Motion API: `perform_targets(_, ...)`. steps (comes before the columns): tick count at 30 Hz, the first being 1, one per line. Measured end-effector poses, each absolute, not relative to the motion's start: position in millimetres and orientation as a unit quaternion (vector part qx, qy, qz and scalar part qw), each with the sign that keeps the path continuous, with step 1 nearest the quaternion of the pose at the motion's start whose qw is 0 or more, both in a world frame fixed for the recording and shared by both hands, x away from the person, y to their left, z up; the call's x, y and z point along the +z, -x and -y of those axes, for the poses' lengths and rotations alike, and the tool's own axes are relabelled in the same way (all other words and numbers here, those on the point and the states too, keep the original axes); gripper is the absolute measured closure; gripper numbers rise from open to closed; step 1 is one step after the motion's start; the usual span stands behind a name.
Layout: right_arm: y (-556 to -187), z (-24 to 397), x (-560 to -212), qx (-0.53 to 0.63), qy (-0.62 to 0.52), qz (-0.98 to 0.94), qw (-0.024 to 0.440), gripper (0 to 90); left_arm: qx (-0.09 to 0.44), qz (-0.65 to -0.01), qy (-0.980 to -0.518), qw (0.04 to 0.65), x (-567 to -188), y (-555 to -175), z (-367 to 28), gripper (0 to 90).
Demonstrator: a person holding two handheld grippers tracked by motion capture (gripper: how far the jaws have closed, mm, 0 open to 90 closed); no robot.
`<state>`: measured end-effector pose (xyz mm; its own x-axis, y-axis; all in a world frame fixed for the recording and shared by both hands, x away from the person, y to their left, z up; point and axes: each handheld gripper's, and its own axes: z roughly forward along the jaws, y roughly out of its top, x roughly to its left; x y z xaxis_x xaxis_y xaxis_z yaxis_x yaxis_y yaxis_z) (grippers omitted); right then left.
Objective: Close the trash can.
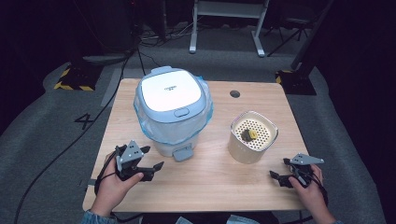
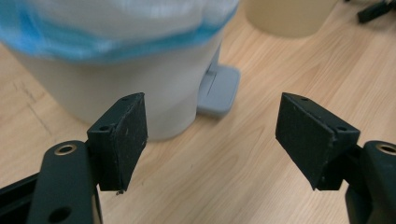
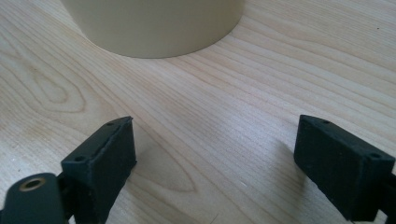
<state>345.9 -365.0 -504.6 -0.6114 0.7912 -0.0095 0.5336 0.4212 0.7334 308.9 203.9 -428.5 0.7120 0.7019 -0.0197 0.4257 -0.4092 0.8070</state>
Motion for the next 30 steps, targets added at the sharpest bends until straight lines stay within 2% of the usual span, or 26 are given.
perform_targets(15,-346,365,-505,0.357,-0.402,-0.823,0.18,12.8,0.137,-0.375,-0.841,0.366,-480,-311,-208,24.4)
perform_targets(30,-346,365,-505,0.357,-0.402,-0.823,0.18,12.8,0.14,-0.384,-0.852,0.326,-500,-306,-216,21.1)
